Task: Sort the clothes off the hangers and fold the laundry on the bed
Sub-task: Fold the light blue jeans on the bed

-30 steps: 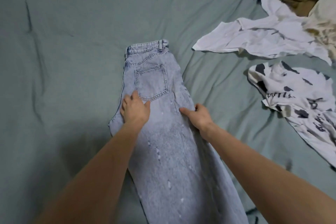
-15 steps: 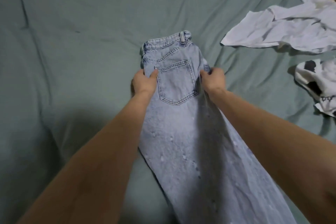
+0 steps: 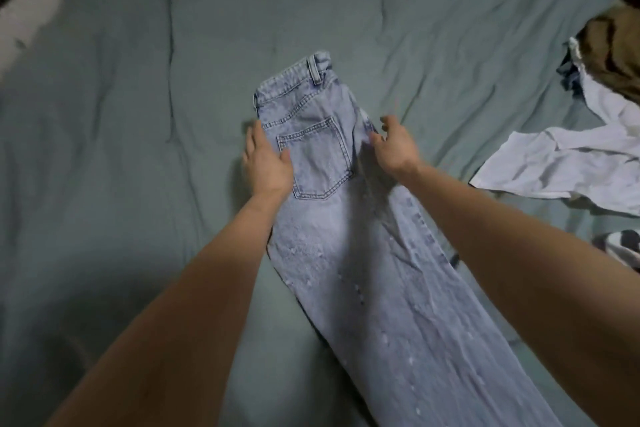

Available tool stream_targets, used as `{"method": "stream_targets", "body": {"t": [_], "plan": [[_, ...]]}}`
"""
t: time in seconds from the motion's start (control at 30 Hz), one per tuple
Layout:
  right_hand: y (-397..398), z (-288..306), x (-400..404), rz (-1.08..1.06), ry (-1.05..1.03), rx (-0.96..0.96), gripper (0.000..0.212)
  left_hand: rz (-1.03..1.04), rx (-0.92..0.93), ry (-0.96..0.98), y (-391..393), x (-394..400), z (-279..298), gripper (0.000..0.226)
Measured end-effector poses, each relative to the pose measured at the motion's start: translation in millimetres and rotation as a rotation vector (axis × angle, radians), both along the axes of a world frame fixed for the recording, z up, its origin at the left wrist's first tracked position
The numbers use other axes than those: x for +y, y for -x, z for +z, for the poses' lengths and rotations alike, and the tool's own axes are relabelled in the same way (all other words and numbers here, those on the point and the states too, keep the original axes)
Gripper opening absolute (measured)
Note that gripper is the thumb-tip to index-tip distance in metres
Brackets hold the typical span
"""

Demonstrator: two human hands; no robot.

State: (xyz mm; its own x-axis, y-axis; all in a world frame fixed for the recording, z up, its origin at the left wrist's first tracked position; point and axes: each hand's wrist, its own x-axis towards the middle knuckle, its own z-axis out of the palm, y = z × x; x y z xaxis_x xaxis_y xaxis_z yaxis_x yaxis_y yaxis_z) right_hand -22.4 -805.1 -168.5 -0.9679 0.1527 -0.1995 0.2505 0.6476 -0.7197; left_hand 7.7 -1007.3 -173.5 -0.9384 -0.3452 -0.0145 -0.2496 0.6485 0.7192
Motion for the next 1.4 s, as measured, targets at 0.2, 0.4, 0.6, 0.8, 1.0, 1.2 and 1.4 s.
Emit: {"method": "stream_targets", "body": {"t": [0.2,0.4,0.6,0.8,1.0,1.2,1.4], "plan": [[-121.0,-55.9,55.2,-0.048,-0.024,-0.241,0.036,-0.569,-0.146,0.228,-84.1,40.7,-52.4,0.051],[-246.3,-60.3,135.2,-0.064,-0.145,-0.325,0.025,-1.037,-0.1,0.221,-152.6,129.3,-64.5,0.045],[-343.3,-59.8,184.2,0.0,-0.18,-0.521,0.015,-1.37,-0.087,0.386,-192.3,210.1,-70.8,0.051],[-405.0,-48.4,197.1,-0.054,-0.107,-0.372,0.023,-1.692,-0.069,0.557,-240.1,262.1,-69.5,0.045],[-472.5,-40.9,202.8,0.041,-0.113,-0.348,0.028,-1.658,0.171,0.507,-269.3,238.9,-65.0,0.018],[-534.4,-15.9,206.6,0.1,-0.332,-0.241,0.043,-1.764,0.139,0.728,-309.6,234.0,-30.6,0.026],[-579.7,-9.1,168.2,0.105,-0.634,0.113,0.026,-1.615,0.223,0.769,-334.6,221.4,-8.5,0.026]]}}
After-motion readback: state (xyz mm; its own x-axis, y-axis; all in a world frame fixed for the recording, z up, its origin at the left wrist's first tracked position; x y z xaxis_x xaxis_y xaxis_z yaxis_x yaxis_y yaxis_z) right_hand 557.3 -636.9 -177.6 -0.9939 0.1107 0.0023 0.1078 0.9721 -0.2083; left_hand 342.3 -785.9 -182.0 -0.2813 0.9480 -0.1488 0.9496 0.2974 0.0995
